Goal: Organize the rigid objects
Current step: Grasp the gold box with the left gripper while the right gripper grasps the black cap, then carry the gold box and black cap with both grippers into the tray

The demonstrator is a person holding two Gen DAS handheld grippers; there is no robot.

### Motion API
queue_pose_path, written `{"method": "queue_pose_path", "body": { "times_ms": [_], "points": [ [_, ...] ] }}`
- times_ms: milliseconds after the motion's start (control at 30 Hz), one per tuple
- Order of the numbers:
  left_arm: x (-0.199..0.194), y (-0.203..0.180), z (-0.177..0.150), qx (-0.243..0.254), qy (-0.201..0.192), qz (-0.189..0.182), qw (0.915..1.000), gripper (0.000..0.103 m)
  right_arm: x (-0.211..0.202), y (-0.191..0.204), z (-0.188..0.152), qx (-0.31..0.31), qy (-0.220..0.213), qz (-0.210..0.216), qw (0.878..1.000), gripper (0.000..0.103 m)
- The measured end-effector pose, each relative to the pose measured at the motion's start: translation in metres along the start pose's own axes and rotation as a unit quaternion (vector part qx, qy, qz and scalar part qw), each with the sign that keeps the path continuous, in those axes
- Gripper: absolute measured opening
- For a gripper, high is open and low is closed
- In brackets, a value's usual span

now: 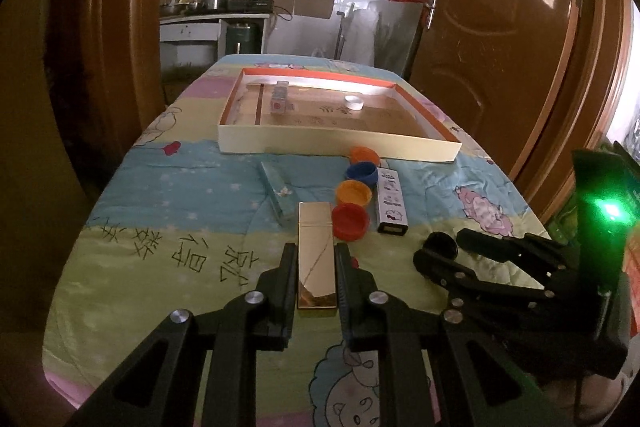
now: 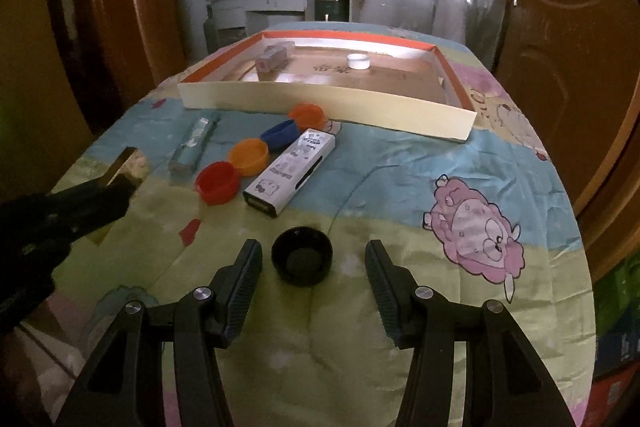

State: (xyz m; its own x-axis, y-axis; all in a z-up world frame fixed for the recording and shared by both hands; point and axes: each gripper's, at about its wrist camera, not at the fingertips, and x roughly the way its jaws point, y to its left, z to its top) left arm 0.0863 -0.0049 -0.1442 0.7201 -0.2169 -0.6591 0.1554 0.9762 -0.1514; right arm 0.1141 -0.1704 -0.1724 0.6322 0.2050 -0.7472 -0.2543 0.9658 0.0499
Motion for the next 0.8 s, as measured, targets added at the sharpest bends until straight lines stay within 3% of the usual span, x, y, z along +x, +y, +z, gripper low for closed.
{"method": "queue_pose_path", "body": {
  "times_ms": [33, 67, 100, 800],
  "points": [
    [0.0, 0.0, 0.0, 0.0, 0.001, 0.0, 1.0, 0.018, 0.002, -0.001, 0.001, 0.004, 0.006, 0.001, 1.0, 0.053],
    [0.001, 0.001, -0.001, -0.001, 0.002, 0.0, 1.0, 0.018, 0.002, -0.001, 0.001, 0.007, 0.007, -0.004, 1.0, 0.038],
    [0.001, 0.001, -0.001, -0.002, 0.003, -0.001, 1.0, 0.018, 0.002, 0.0, 0.002, 0.007, 0.007, -0.011, 1.0, 0.03],
    [-0.007, 0.0, 0.011, 0.001, -0.003, 0.013, 0.9999, 0.018, -0.037, 0.01, 0.017, 0.013, -0.025, 0.012, 1.0, 0.03]
  ]
}}
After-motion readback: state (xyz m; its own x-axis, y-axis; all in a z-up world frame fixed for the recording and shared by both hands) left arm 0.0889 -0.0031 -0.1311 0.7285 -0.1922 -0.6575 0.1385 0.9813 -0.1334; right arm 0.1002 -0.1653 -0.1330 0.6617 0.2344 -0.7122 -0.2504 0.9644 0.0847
